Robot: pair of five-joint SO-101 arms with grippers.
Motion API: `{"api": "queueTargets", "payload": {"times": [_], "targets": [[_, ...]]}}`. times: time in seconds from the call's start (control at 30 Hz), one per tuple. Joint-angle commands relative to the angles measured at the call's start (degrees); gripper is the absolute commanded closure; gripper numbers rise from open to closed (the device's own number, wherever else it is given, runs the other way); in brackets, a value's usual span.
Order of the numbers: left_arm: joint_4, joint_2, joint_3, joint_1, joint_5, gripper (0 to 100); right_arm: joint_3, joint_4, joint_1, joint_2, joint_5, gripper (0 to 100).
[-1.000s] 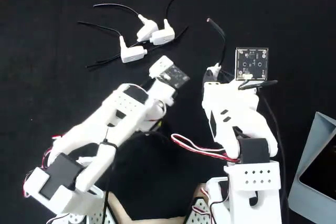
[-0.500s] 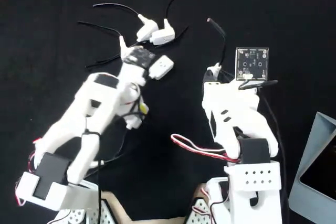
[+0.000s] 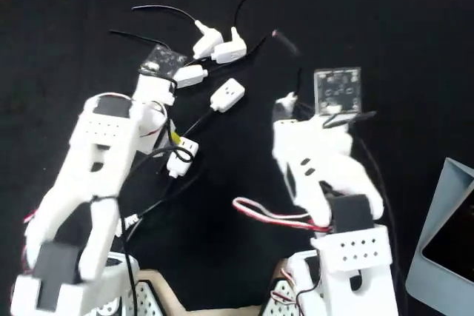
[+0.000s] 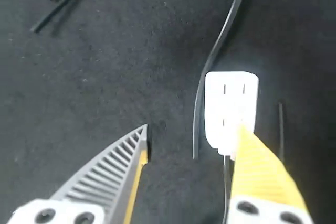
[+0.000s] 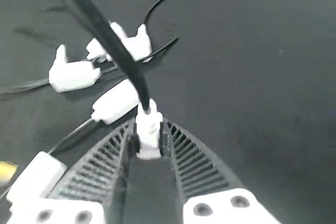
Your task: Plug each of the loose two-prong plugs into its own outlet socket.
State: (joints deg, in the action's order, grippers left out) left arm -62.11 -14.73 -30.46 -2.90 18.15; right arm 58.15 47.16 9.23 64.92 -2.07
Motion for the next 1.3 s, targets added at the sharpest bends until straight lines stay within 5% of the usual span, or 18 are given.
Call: {"api": "queueTargets", "payload": {"times": [0.0,0.2,0.57,0.8,1.27], "targets": [[-3.1,-11.3,1.6,4.4,0.2,74,-0.3,-1.2,5.7,0.1,0.3,98.6],[-2.2,-21.5,-7.3,13.4,0.1,74,-2.0,-2.9,15.8,-8.5,1.9,98.6],[14.4,-28.0,-31.3,26.8,-0.4,74,-4.7,-21.5,26.0,-32.5,15.9,98.7],[22.7,-28.0,-38.3,27.6,-6.9,74,-10.5,-26.2,26.6,-45.8,17.1,98.7],[22.9,-28.0,-39.0,27.5,-6.9,74,-5.8,-36.1,28.0,-51.3,19.0,98.7]]}}
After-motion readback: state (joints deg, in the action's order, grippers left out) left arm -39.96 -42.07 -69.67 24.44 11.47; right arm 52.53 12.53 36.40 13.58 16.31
